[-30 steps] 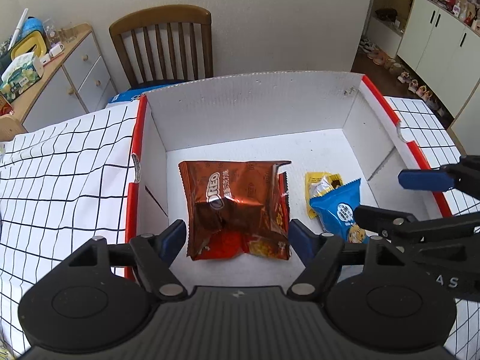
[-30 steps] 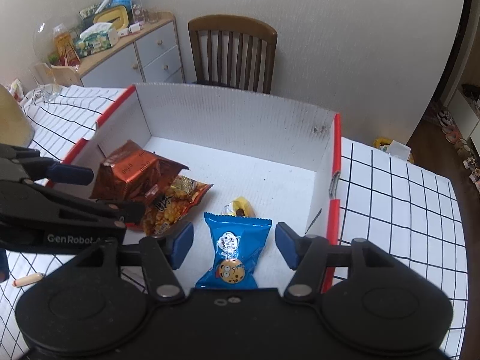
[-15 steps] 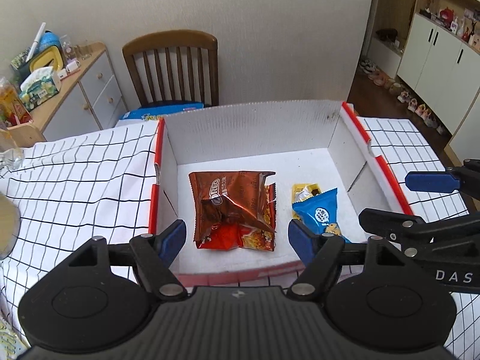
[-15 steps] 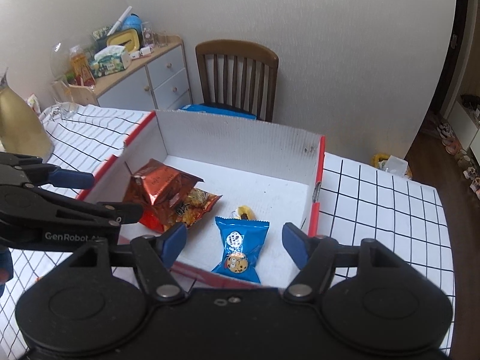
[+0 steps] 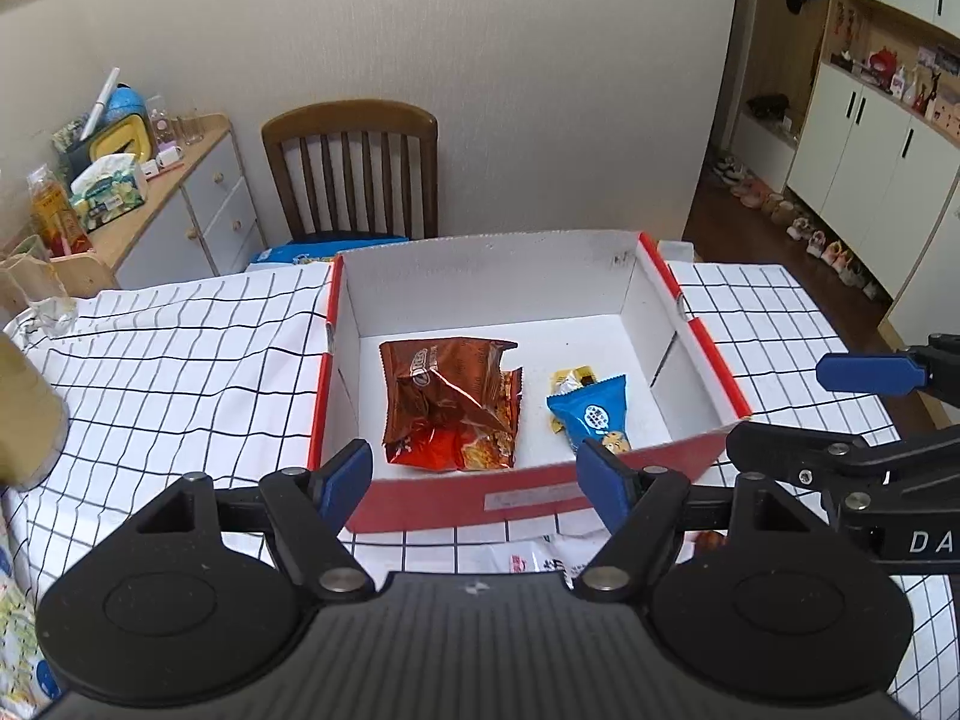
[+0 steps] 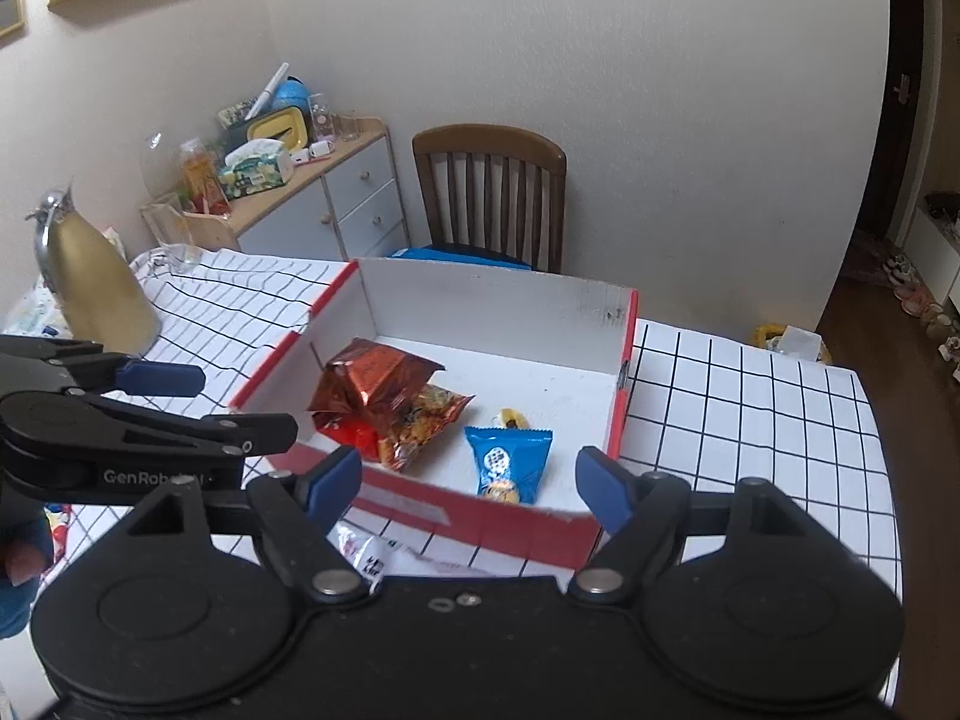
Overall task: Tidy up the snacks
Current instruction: 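Open both tools to drop the Oreo and cookie packets into the box, then withdraw both tools from the box toward the snacks on the table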
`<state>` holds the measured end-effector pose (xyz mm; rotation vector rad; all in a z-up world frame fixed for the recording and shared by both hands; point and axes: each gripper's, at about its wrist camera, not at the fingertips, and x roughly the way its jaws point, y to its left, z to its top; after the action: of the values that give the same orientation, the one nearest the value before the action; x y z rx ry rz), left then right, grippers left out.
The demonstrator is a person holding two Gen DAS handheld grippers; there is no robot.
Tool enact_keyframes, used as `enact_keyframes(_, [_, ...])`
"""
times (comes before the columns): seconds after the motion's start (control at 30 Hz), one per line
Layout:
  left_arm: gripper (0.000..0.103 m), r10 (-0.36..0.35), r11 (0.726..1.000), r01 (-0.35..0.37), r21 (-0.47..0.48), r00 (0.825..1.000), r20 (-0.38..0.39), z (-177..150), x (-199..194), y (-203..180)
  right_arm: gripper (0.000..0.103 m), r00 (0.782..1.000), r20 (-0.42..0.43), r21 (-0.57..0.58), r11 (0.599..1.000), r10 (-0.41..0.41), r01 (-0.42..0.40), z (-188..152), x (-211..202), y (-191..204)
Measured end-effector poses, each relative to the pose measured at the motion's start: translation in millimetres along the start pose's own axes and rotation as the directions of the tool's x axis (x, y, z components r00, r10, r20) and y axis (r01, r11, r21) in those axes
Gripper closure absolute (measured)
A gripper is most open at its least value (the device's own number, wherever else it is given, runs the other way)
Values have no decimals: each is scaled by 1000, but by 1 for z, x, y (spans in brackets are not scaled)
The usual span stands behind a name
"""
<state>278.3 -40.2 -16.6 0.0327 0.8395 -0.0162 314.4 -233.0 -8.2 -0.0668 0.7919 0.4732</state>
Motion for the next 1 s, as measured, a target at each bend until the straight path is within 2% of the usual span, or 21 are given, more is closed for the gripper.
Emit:
enact_keyframes(0.33, [28,-17,999,18,-31,999,51,-21,-45,-3,20,998,45,4,999,49,-50,-13,-38,7])
enact_keyframes(0.8, [28,-5,995,12,-103,998,66,-65,-77,6,14,992,54,-20,994,110,-109,-42,-64,22])
enact_keyframes(0.9, [18,-7,992,16,-123,997,72,-74,-81,9,5,991,62,-8,993,117,-116,-51,-69,22])
enact_keyframes(1.0, [18,-5,991,15,-133,997,72,-81,-83,11,2,990,67,-2,992,123,-124,-59,-71,21])
